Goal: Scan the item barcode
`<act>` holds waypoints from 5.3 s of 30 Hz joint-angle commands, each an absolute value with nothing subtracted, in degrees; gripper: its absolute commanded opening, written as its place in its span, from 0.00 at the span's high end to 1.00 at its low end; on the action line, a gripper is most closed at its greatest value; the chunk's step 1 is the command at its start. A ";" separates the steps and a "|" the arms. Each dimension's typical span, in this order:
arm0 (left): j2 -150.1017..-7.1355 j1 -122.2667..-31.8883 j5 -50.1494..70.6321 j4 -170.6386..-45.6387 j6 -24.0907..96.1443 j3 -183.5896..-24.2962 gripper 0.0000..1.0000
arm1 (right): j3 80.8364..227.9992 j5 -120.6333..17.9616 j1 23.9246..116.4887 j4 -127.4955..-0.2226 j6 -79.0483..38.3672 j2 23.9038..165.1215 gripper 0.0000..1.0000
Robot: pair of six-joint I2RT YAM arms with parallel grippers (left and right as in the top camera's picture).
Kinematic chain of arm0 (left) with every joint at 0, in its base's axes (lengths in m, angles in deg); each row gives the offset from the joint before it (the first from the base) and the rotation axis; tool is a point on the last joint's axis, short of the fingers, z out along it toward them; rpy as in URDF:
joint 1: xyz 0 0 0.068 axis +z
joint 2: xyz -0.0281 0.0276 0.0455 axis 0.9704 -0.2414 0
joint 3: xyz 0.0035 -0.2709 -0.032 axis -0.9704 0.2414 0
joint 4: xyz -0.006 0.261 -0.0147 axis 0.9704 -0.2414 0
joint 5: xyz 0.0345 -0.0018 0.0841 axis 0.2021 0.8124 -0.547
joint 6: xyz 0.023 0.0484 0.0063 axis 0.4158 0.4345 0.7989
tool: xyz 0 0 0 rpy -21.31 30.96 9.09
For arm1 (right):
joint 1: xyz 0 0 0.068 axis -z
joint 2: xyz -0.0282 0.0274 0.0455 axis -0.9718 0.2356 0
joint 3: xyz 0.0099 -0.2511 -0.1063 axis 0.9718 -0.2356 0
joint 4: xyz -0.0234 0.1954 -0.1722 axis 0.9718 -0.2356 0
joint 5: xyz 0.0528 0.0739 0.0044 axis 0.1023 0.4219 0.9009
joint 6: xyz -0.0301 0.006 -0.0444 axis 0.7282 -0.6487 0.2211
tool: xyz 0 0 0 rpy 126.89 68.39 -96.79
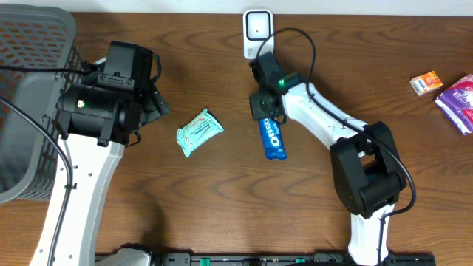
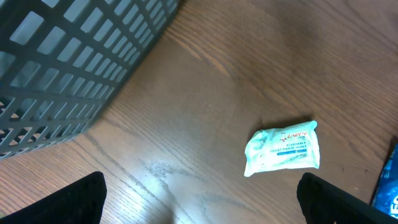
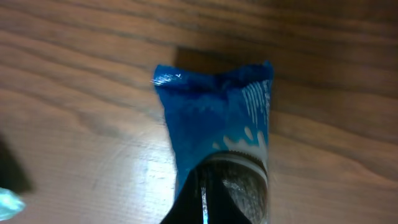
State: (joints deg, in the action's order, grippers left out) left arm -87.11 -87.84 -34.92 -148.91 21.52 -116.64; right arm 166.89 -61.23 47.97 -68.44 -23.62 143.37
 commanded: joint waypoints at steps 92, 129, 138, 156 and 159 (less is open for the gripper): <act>-87.35 -87.67 -36.07 -149.15 22.11 -117.08 0.02 | 177.51 -39.87 58.17 -32.37 -27.36 143.81 0.99; -87.35 -87.67 -36.07 -149.15 22.11 -117.08 0.02 | 190.65 -60.94 87.59 -80.20 -9.59 145.06 0.99; -87.35 -87.67 -36.07 -149.15 22.11 -117.08 0.02 | 190.54 -69.34 94.50 -83.06 -7.03 145.06 0.96; -87.35 -87.67 -36.07 -149.15 22.11 -117.08 0.02 | 190.30 -42.45 91.48 -86.99 -10.44 145.69 0.09; -87.35 -87.67 -36.07 -149.15 22.11 -117.08 0.02 | 190.30 -43.48 88.77 -90.43 -10.42 145.69 0.28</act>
